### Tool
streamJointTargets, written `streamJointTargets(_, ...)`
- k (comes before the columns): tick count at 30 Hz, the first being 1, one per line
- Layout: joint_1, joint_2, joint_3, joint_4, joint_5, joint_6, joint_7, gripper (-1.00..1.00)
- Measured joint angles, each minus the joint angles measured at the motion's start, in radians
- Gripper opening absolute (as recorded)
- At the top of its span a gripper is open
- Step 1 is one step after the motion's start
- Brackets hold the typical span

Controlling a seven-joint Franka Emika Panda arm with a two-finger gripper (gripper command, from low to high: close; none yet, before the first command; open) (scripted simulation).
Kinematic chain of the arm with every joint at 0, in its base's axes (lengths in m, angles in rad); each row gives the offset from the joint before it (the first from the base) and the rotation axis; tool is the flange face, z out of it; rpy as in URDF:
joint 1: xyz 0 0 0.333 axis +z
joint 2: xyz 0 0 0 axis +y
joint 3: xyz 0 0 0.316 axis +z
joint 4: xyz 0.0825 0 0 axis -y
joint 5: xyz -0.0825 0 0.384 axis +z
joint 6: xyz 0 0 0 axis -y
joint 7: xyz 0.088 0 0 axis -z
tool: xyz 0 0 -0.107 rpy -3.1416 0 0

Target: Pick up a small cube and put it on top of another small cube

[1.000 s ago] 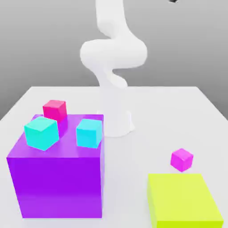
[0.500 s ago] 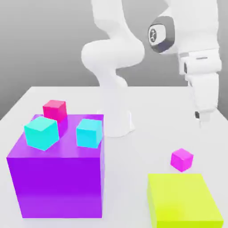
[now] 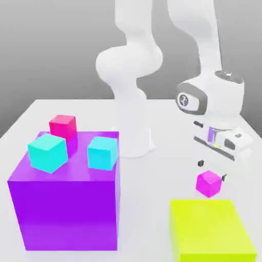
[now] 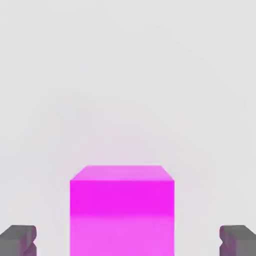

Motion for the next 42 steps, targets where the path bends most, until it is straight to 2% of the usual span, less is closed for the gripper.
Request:
streamJointTargets(1,0.004,0.036,-0.005,0.006,-0.002,0.030,0.001,0.00)
streamJointTargets(2,0.007,0.064,-0.008,0.011,-0.003,0.053,0.001,-1.00)
streamJointTargets(9,0.008,0.067,-0.010,0.011,-0.004,0.053,0.003,-1.00)
streamJointTargets(16,0.004,-0.162,0.001,-0.028,0.021,-0.136,-0.015,-1.00)
streamJointTargets(18,-0.013,-0.218,-0.014,-0.006,0.045,-0.189,-0.004,-1.00)
streamJointTargets(26,-0.277,-0.485,-0.155,0.107,-0.018,-0.526,0.204,-1.00)
streamJointTargets(39,-0.827,-0.901,-0.340,0.229,-0.168,-1.080,0.518,-1.00)
streamJointTargets(42,-0.902,-0.922,-0.359,0.189,-0.219,-1.088,0.546,-1.00)
